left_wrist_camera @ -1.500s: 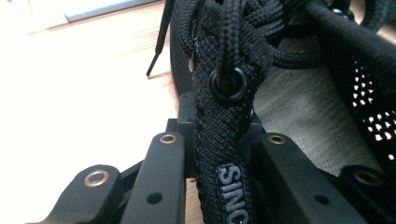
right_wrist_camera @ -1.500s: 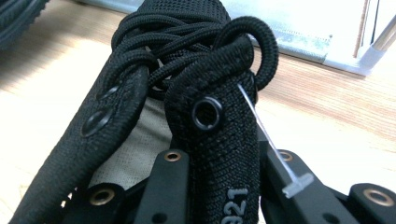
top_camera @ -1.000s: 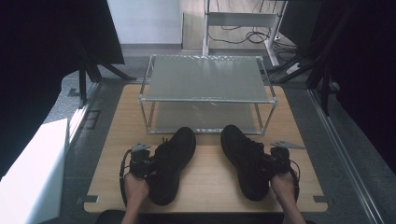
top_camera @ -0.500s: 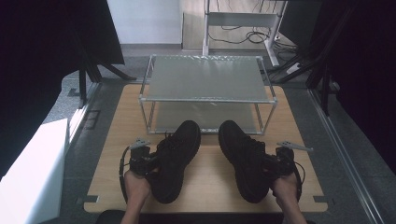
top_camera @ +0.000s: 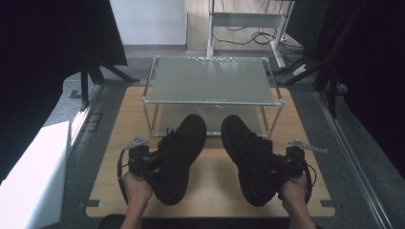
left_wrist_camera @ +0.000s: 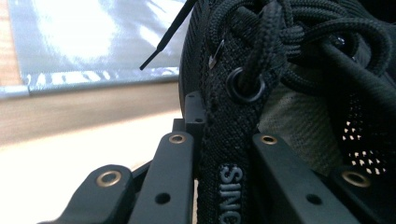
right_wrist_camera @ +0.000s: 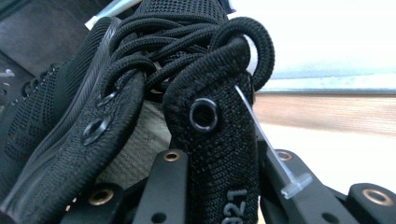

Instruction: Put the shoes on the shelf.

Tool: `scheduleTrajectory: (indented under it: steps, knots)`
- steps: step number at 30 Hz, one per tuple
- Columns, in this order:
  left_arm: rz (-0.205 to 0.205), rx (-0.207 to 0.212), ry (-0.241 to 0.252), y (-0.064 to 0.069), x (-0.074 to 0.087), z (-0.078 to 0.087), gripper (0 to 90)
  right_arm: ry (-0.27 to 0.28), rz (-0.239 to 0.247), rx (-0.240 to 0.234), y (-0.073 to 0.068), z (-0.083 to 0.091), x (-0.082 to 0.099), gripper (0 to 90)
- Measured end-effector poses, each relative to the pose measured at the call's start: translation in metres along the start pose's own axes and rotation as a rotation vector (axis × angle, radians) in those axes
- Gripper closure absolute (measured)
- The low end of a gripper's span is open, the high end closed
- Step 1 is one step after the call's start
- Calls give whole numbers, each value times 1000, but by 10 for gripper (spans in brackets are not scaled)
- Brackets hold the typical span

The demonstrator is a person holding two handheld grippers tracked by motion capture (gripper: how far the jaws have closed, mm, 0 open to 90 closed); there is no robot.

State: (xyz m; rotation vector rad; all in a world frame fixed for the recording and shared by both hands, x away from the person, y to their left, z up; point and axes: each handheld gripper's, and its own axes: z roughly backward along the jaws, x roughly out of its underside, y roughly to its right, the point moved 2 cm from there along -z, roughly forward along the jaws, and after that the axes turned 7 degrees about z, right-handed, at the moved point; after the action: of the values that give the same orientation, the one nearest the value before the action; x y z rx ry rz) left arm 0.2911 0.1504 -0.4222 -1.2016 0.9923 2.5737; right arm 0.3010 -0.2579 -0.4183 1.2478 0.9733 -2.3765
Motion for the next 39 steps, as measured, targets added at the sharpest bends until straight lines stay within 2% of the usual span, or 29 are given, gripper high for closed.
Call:
scheduleTrajectory:
  steps: [1,9,14,18,21,25,30,34,39]
  knots:
    - [4,4,8,2,-4,0,829,8,-15,-9,-1,0,-3,778]
    - [18,16,40,8,-20,0,828,41,-40,-14,-5,-1,-20,778]
    - [17,24,57,14,-35,0,828,69,-62,-28,-10,-2,-38,778]
    - [30,31,75,17,-46,-1,828,81,-80,-35,-12,-4,-48,778]
    - [55,48,90,19,-57,-3,828,101,-106,-49,-13,-8,-59,778]
    - [66,55,98,20,-66,-5,826,120,-113,-55,-15,-12,-72,778]
    - [69,44,116,24,-82,-8,826,132,-111,-34,-16,-15,-87,778]
    - [100,50,137,24,-99,-14,826,141,-114,-17,-16,-21,-102,777]
    - [110,35,144,24,-111,-20,826,147,-132,-13,-16,-30,-113,777]
